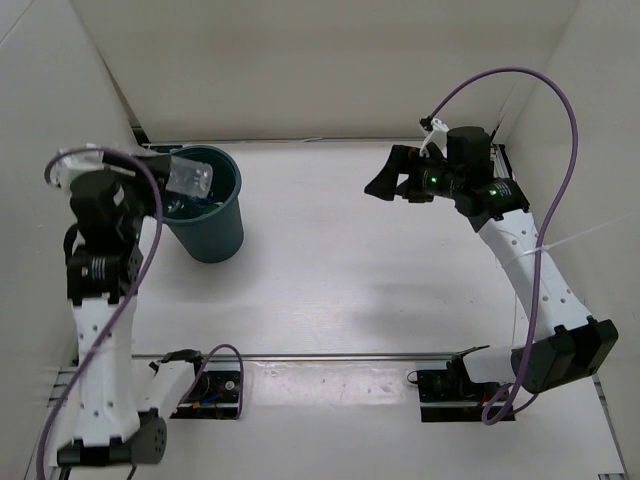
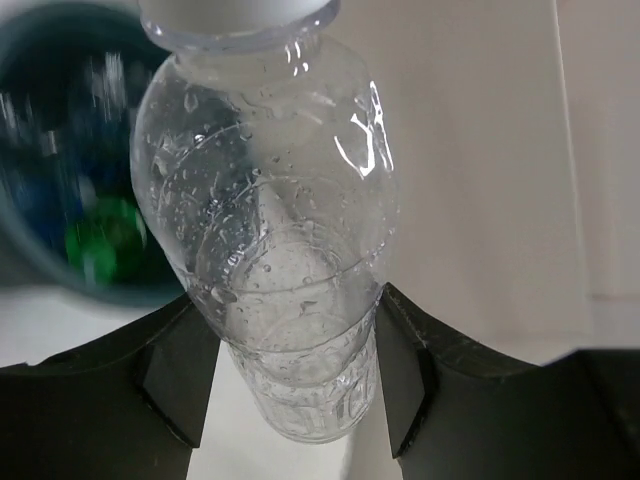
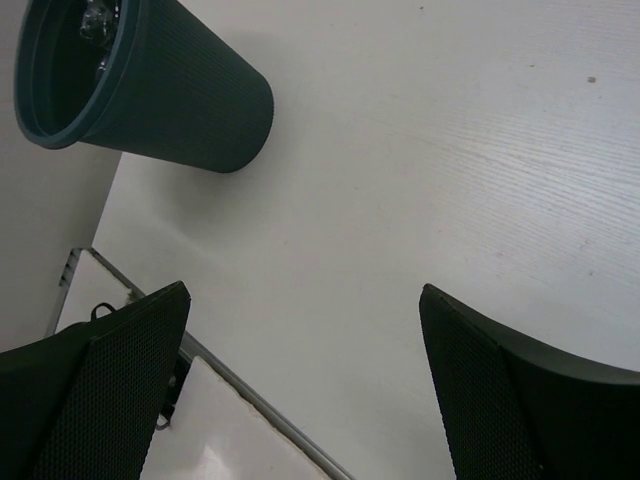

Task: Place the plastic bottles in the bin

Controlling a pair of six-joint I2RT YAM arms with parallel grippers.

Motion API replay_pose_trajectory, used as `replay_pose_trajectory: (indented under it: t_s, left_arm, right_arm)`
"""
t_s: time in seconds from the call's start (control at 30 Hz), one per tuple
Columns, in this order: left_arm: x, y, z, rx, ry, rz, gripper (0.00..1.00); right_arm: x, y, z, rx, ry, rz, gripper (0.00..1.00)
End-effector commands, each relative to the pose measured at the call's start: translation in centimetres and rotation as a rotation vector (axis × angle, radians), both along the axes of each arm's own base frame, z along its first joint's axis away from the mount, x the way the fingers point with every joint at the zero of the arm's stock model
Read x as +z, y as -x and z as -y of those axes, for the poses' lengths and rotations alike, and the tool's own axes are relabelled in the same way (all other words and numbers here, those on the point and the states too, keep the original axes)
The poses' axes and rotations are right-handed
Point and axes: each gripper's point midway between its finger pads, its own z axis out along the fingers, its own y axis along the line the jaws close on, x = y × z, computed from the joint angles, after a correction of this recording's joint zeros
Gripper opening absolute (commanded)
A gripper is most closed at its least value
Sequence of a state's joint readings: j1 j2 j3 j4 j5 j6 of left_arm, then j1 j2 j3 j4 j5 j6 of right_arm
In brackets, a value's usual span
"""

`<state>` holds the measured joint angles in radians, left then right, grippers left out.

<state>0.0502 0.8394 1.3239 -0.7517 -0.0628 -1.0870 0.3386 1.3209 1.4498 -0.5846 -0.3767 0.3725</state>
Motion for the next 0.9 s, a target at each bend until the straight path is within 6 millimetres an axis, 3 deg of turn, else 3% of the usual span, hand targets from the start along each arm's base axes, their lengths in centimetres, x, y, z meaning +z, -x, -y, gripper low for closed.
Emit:
replay_pose_trajectory:
  t_s: [0.0, 0.07, 0.1, 0.17, 0.27, 0.3, 0.37, 0.4, 0.5, 0.57, 0.7, 0.73, 0.77, 0.83, 0.87]
  left_arm:
    - [-0.1, -4.9, -4.7, 0.154, -0.333, -0.074, 0.60]
    - [0.5, -7.1, -6.2, 0.218, -0.442, -0.080, 0.62]
    - [-0.1, -9.2, -6.0, 0.207, -0.473, -0.111, 0.64]
    - [-0.7, -11.1, -4.9, 0.163, -0.563, -0.140, 0.67]
    - [-2.7, -11.7, -4.6, 0.233, -0.597, -0.208, 0.92]
    - [-3.0, -11.2, -5.3, 0.293, -0.617, -0.234, 1.00]
    - [-2.2, -9.9, -5.5, 0.324, -0.625, -0.217, 1.00]
    - [-1.1, -8.9, -5.6, 0.332, -0.631, -0.193, 1.00]
    - [0.3, -6.6, -6.1, 0.350, -0.673, -0.170, 1.00]
    - [0.1, -3.6, -6.7, 0.367, -0.681, -0.157, 1.00]
    - [-4.1, 1.7, -8.3, 0.386, -0.754, -0.208, 1.00]
    - [-5.1, 2.7, -9.0, 0.417, -0.760, -0.224, 1.00]
    - [-6.8, 4.7, -10.2, 0.477, -0.777, -0.266, 1.00]
    - [-8.3, 6.3, -11.5, 0.560, -0.777, -0.298, 1.00]
    - [-10.1, 7.6, -12.6, 0.641, -0.789, -0.347, 1.00]
  right_arm:
    - [1.4, 0.8, -0.7, 0.028, -0.066, 0.003, 0.99]
    - [1.9, 0.6, -0.9, 0.039, -0.076, 0.013, 0.99]
    - [1.9, 0.6, -1.0, 0.035, -0.081, 0.007, 0.99]
    - [2.1, -0.2, -0.3, -0.024, -0.064, 0.021, 1.00]
    - [1.6, -1.0, 1.4, -0.125, -0.067, -0.021, 1.00]
    - [1.0, -0.8, 1.9, -0.144, -0.059, -0.067, 1.00]
    - [2.0, -0.8, 2.6, -0.156, -0.059, -0.093, 1.00]
    - [0.7, -0.6, 3.4, -0.176, -0.015, -0.157, 1.00]
    - [0.9, -0.4, 4.2, -0.166, 0.020, -0.165, 1.00]
    - [0.8, 0.0, 5.3, -0.179, 0.033, -0.156, 1.00]
    - [0.5, 1.1, 8.9, -0.307, 0.057, -0.123, 1.00]
    - [-0.7, 1.5, 9.6, -0.332, 0.071, -0.144, 1.00]
    - [-0.6, 1.9, 10.3, -0.356, 0.075, -0.133, 1.00]
    - [-1.4, 2.2, 11.5, -0.397, 0.101, -0.139, 1.00]
    - [-1.5, 2.6, 11.8, -0.412, 0.116, -0.150, 1.00]
